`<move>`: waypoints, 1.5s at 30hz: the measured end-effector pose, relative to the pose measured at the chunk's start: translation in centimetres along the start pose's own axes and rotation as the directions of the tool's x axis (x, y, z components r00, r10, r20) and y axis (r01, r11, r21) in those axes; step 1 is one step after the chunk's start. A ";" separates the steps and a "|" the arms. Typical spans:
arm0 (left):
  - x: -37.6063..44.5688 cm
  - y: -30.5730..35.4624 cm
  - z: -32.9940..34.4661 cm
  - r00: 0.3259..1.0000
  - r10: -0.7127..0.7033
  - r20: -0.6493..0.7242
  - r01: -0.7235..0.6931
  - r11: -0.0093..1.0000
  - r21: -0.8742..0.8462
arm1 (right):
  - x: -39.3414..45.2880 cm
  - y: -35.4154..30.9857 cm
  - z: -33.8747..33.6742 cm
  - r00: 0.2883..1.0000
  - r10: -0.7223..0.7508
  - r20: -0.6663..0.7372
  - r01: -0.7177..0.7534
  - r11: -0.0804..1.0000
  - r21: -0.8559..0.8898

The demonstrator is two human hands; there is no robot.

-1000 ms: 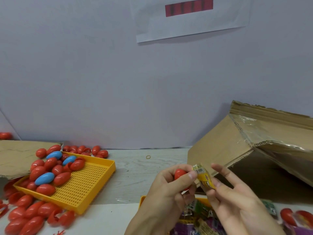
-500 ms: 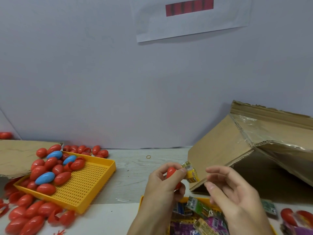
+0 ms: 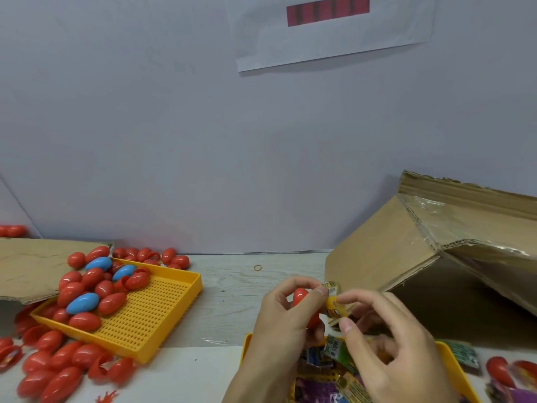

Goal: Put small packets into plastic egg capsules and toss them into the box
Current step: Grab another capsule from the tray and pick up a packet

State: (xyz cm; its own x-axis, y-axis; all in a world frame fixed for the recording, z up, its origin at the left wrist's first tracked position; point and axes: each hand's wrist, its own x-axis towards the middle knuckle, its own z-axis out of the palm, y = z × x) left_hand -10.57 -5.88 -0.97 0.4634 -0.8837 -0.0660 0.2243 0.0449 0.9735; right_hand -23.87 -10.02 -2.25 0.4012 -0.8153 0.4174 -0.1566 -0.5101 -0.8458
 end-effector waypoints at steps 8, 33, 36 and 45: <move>0.0 0.0 -0.1 0.999 0.017 0.027 -0.018 0.999 0.039 | 0.2 0.0 0.0 0.998 -0.064 -0.026 0.058 0.979 -0.197; 0.1 -0.2 -0.5 0.995 -0.076 0.068 0.069 0.992 0.103 | 0.9 1.1 -1.1 0.927 0.318 -0.199 -0.282 0.940 0.193; -0.1 -0.4 -0.6 0.996 -0.008 0.085 -0.012 0.973 0.228 | 1.1 0.8 -1.2 0.913 0.363 -0.189 -0.319 0.920 0.226; -0.3 0.1 -0.7 0.985 0.138 0.107 -0.165 0.938 0.306 | 1.2 0.9 -1.2 0.921 0.360 -0.151 -0.312 0.911 0.270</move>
State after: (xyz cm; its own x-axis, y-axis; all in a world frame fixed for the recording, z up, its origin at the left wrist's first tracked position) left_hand -10.11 -5.33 -1.04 0.3953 -0.9139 0.0927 -0.1278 0.0452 0.9908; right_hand -24.64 -11.77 -2.07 0.1771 -0.9756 0.1297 -0.0240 -0.1360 -0.9904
